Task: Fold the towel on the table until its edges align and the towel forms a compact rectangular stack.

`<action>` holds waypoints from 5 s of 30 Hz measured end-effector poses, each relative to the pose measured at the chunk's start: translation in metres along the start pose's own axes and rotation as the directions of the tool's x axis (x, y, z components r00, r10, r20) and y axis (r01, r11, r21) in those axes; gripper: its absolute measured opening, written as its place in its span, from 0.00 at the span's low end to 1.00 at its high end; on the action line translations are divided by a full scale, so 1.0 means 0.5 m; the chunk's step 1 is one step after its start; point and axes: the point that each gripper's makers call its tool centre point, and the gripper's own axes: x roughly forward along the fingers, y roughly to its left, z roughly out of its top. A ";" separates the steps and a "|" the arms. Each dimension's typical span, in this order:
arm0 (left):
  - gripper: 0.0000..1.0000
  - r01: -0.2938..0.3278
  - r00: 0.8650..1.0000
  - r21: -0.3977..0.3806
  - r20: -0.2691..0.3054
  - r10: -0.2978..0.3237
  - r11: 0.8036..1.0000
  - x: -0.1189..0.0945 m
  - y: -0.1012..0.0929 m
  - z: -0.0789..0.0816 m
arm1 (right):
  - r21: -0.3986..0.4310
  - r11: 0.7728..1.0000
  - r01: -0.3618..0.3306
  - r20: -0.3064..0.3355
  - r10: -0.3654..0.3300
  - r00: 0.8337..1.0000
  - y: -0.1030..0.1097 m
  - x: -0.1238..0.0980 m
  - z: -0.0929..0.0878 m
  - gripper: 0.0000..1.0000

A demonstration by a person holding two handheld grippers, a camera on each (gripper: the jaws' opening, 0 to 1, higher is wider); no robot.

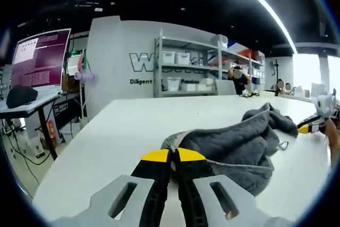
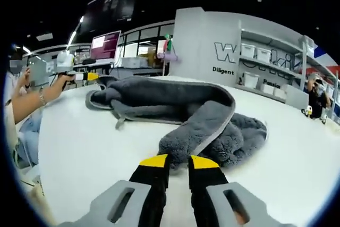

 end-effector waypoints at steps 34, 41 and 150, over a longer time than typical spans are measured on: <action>0.03 -0.068 0.991 0.137 0.128 0.051 0.988 -0.045 0.010 0.096 | -0.404 0.787 0.466 0.257 -0.391 0.884 -0.208 -0.160 0.216 0.00; 0.02 -0.071 0.990 0.137 0.133 0.053 0.988 -0.052 0.017 0.126 | -0.538 0.659 0.525 0.306 -0.427 0.851 -0.227 -0.179 0.261 0.00; 0.02 -0.177 0.984 0.229 0.029 0.175 0.957 -0.134 0.100 0.258 | -0.742 0.397 0.540 0.196 -0.641 0.742 -0.424 -0.174 0.277 0.00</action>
